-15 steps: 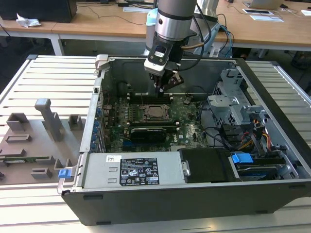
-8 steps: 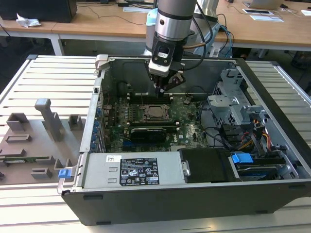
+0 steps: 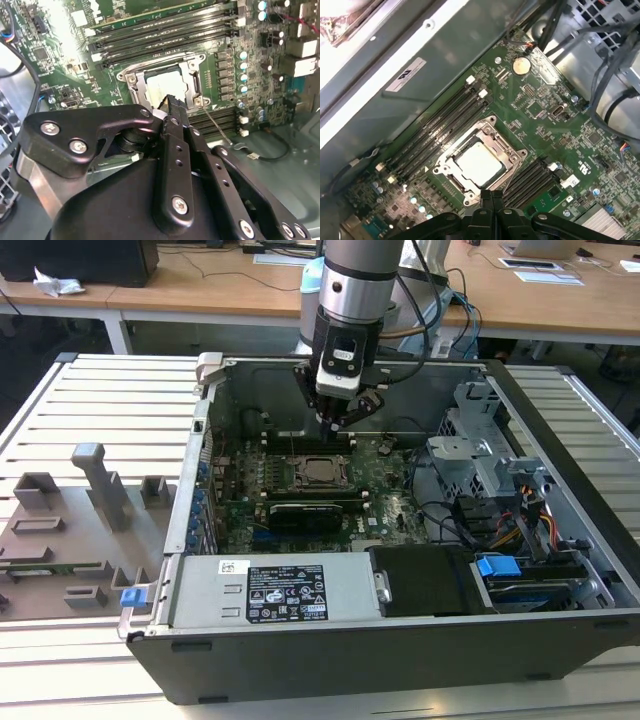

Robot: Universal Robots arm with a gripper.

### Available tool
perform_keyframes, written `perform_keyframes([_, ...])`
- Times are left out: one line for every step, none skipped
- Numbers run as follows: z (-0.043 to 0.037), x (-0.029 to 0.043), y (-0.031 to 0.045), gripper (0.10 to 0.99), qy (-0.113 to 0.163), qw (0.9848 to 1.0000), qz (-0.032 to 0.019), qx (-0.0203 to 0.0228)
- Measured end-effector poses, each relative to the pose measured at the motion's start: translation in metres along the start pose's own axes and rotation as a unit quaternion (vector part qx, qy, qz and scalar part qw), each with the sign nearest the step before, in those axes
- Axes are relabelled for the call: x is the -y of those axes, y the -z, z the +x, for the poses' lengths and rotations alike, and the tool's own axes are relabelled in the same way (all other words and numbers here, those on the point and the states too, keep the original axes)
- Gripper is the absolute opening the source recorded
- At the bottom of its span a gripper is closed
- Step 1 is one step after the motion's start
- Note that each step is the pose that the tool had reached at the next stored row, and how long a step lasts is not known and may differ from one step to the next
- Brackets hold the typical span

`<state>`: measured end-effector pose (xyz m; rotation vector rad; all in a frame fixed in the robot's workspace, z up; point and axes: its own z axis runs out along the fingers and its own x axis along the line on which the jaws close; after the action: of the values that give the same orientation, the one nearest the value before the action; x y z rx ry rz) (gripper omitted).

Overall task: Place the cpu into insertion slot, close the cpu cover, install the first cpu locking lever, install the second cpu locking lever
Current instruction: 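Install the first cpu locking lever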

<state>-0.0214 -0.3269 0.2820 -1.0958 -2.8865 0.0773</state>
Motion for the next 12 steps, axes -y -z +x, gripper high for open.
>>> perform_keyframes([0.0, 0.0, 0.0, 0.106, 0.007, 1.0, 0.0002, 0.0004])
perform_keyframes([0.0, 0.0, 0.0, 0.106, 0.017, 0.9999, 0.0005, 0.0011])
perform_keyframes([0.0, 0.0, 0.0, 0.106, 0.028, 0.9996, 0.0009, 0.0018])
perform_keyframes([0.0, 0.0, 0.0, 0.106, 0.04, 0.9992, 0.0013, 0.0026])
perform_keyframes([0.0, 0.0, 0.0, 0.106, 0.045, 0.999, 0.0014, 0.003])
perform_keyframes([0.0, 0.0, 0.0, 0.106, 0.052, 0.9986, 0.0017, 0.0034])
perform_keyframes([0.0, 0.0, 0.0, 0.106, 0.061, 0.9981, 0.0019, 0.004])
perform_keyframes([0.0, 0.0, 0.0, 0.106, 0.076, 0.9971, 0.0024, 0.005])
perform_keyframes([0.0, 0.0, 0.0, 0.106, 0.083, 0.9966, 0.0026, 0.0055])
perform_keyframes([0.0, 0.0, 0.0, 0.106, 0.088, 0.9961, 0.0028, 0.0058])
perform_keyframes([0.0, 0.0, 0.0, 0.106, 0.099, 0.9951, 0.0031, 0.0065])
perform_keyframes([0.0, 0.0, 0.0, 0.106, 0.106, 0.9943, 0.0033, 0.007])
